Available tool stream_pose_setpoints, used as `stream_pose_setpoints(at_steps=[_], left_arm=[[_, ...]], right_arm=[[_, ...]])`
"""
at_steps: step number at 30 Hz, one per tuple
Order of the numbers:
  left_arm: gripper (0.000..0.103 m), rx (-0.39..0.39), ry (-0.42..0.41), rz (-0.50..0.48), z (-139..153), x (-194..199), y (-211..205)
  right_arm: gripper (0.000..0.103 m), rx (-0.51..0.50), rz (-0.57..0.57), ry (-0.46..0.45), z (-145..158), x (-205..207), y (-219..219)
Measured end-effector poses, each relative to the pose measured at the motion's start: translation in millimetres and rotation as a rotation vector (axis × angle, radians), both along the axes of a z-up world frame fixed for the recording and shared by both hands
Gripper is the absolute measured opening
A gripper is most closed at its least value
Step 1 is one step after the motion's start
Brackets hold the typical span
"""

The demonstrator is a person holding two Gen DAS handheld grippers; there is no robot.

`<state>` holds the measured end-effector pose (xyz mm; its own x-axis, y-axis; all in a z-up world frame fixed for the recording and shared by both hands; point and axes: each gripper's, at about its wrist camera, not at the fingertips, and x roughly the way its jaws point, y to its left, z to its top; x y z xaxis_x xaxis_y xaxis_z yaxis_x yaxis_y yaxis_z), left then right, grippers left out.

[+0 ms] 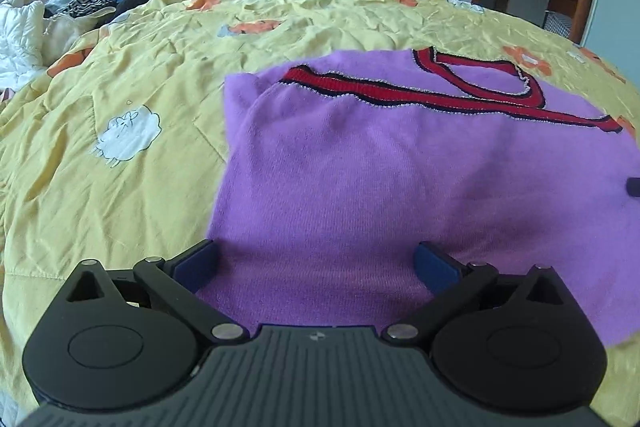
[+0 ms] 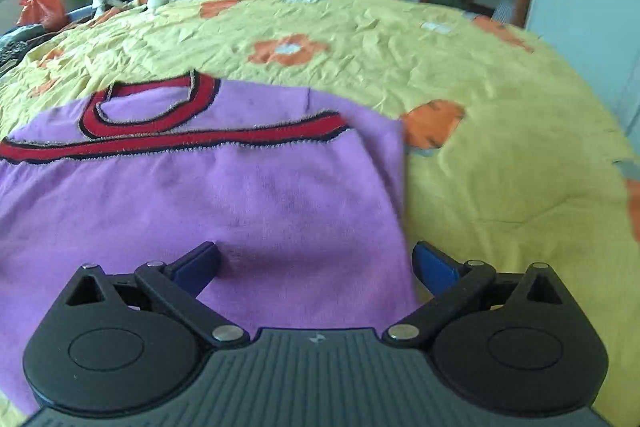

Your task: Fold small clothes

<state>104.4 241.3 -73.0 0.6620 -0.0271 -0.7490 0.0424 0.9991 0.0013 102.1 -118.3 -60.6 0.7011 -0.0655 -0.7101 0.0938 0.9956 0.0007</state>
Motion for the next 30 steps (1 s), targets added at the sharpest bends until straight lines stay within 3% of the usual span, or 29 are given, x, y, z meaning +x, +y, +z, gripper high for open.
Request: stream_pose_setpoints(at_steps=[3, 7, 10, 14, 18, 21, 24, 25, 28, 30], left_arm=[[0.103, -0.001, -0.003, 0.006, 0, -1, 0], [0.103, -0.002, -0.006, 0.005, -1, -2, 0], [0.103, -0.003, -0.011, 0.004, -1, -3, -1], [0.103, -0.004, -0.005, 0.000, 1, -2, 0], [0.103, -0.025, 0.004, 0.003, 4, -3, 3], [0.103, -0.035, 0.016, 0.005, 5, -1, 5], [0.103, -0.016, 0.021, 0.001, 4, 1, 2], [0.103, -0.016, 0.024, 0.001, 5, 2, 2], [0.103, -0.026, 0.013, 0.006, 12, 2, 9], [0.103, -0.002, 0.004, 0.023, 15, 10, 18]], right_arm=[[0.103, 0.021, 0.072, -0.045, 6, -17, 10], [0.103, -0.074, 0.050, -0.017, -12, -28, 12], [0.103, 0.049, -0.003, -0.039, -13, -33, -18], [0.103, 0.069, -0.052, -0.002, -2, -47, -27], [0.103, 0.064, -0.037, -0.047, 7, -65, -23], [0.103, 0.039, 0.016, -0.069, 3, -61, -12], [0.103, 0.047, 0.026, 0.002, -16, -43, -11], [0.103, -0.017, 0.043, -0.028, -16, -45, -5], [0.103, -0.013, 0.027, -0.024, -6, -45, 0], [0.103, -0.037, 0.072, -0.120, 7, -57, 20]])
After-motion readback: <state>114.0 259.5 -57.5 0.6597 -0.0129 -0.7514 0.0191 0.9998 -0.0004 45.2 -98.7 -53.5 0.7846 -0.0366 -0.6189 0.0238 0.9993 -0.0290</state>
